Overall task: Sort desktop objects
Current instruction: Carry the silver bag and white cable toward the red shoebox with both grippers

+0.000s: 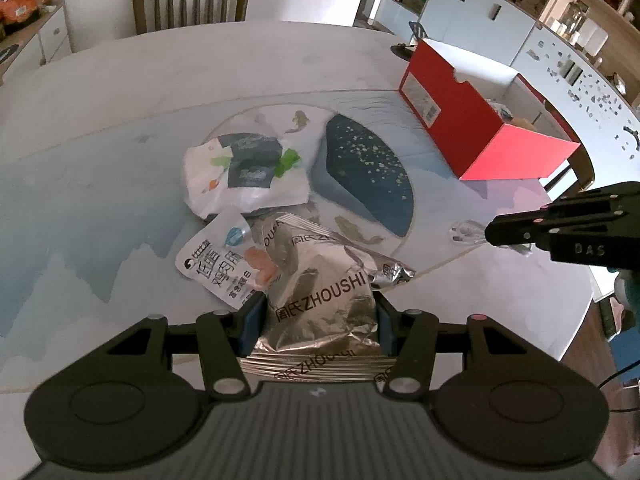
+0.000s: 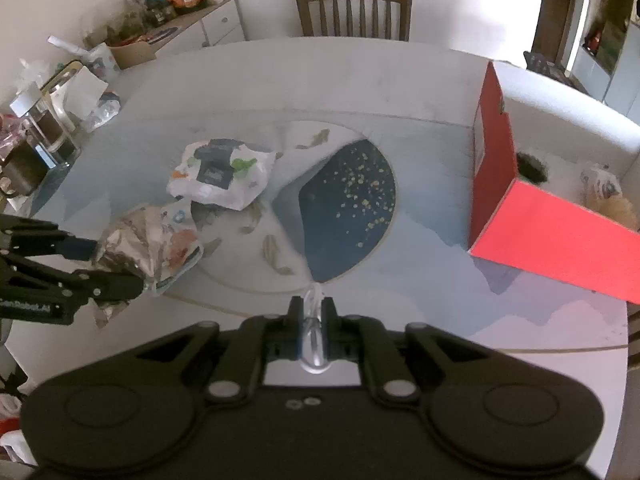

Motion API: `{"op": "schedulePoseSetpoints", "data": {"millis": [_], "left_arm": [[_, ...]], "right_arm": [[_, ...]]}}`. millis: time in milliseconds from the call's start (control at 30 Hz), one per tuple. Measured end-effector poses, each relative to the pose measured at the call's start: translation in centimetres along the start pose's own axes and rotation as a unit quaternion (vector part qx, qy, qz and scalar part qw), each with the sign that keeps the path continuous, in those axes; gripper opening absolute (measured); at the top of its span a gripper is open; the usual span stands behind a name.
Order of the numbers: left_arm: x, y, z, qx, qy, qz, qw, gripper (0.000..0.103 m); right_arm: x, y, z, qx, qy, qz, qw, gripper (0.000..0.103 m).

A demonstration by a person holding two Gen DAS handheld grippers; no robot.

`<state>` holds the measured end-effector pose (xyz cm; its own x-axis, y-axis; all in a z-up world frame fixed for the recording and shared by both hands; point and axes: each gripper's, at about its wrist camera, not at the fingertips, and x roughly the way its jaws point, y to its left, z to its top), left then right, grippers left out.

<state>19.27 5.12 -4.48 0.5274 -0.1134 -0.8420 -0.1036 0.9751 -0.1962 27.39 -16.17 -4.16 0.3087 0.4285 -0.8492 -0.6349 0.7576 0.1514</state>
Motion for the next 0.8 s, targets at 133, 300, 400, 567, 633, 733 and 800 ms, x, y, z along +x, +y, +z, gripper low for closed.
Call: {"op": "schedulePoseSetpoints", "data": {"millis": [133, 300, 400, 567, 633, 733, 800], "left_arm": [[-0.4, -0.9, 0.5, 0.011, 0.002, 0.000, 0.9999, 0.054], [-0.4, -2.8, 1.3, 0.030, 0.012, -0.001, 0.9995, 0.054], [-0.4, -4.0, 1.9, 0.041, 0.013, -0.005, 0.9991, 0.054], [-0.4, -6.1, 3.0, 0.052, 0.002, -0.009, 0.9986, 0.052], [-0.3, -7.0, 3.7, 0.059, -0.004, -0.012, 0.9981, 0.052], [0.4, -8.4, 4.6, 0.076, -0.008, -0.012, 0.9970, 0.052], [1.4, -8.9, 5.0, 0.076, 0.004, -0.008, 0.9970, 0.052]], "right_arm": [[-1.2, -0.3, 0.1, 0.006, -0.004, 0.004, 1.000, 0.007], [-2.4, -1.1, -0.1, 0.011, -0.004, 0.007, 1.000, 0.007], [-3.3, -1.8, -0.3, 0.013, -0.007, 0.007, 1.000, 0.007], [-4.6, -3.4, -0.4, 0.017, -0.016, 0.000, 1.000, 0.007], [-5.1, -4.3, -0.4, 0.018, -0.019, -0.002, 1.000, 0.007], [-5.7, -5.7, -0.4, 0.021, -0.024, -0.006, 0.999, 0.007], [-5.9, -6.7, -0.4, 0.023, -0.025, -0.012, 0.999, 0.007]]}}
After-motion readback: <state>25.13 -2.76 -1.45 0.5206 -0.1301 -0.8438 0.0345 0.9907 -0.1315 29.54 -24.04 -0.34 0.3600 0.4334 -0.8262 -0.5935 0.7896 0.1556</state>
